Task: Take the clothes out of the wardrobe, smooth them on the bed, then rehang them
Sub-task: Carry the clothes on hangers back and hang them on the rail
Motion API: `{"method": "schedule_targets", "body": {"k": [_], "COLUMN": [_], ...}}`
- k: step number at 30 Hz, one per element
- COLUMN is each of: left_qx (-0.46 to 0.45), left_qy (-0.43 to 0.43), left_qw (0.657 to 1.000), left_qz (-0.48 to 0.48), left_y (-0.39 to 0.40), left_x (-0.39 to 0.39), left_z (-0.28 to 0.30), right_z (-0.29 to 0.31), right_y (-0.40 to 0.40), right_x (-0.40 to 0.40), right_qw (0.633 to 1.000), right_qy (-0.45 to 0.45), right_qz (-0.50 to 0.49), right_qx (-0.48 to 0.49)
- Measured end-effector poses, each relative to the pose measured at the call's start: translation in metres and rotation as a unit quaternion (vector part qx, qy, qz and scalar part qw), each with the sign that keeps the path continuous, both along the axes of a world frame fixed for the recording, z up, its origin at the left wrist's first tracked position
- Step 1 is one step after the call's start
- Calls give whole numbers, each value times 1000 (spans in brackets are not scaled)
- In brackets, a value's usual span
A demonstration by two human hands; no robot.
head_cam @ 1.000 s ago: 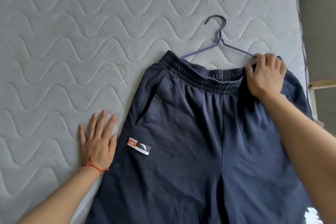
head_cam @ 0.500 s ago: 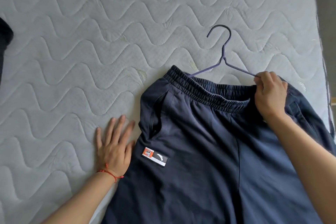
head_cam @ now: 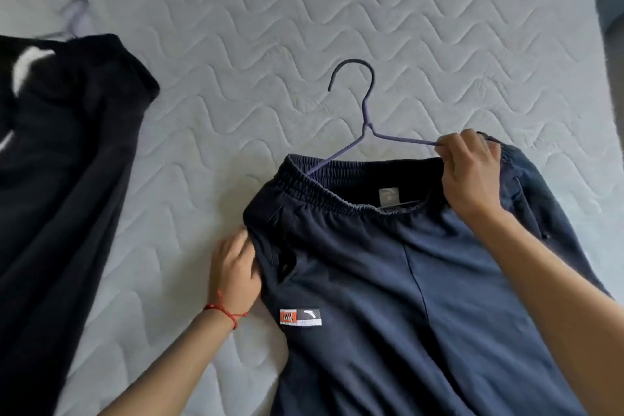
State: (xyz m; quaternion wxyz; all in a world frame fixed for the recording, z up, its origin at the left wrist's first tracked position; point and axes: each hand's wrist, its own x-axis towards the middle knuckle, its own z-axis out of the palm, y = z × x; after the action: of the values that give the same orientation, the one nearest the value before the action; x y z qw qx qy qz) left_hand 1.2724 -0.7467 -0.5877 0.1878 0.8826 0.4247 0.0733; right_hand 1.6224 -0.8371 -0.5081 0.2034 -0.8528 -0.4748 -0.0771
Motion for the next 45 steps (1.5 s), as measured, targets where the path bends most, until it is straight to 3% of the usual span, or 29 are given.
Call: {"method": "schedule_targets", "body": {"k": [5,9,19,24,35,38,45], "left_qx": [25,38,25,41,28,26,-79], "left_qy": [-58,-54,-18,-1,50,104,124], "left_qw": [995,990,990,989,972,962,927], "left_qz": [81,122,135,142,229,253,344], "left_y": [85,167,335,400,479,490,502], "left_x": [-76,-118,-130,-107,-46,-37,-27], "left_z": [43,62,52,35,11,9,18], "right_z": [7,-2,-73,-98,-110,-111,-110], "right_y": [75,127,177,176,177,177,176], "right_x": [-65,-112,-133,-136,-131,-131,-130], "right_qw": [998,997,993,993,995,995,996], "right_qy": [6,14,40,25,8,5,16], "right_qz": [55,71,29,-1,-1,6,13], "right_qx": [12,5,-111,-114,-103,-96,-85]}}
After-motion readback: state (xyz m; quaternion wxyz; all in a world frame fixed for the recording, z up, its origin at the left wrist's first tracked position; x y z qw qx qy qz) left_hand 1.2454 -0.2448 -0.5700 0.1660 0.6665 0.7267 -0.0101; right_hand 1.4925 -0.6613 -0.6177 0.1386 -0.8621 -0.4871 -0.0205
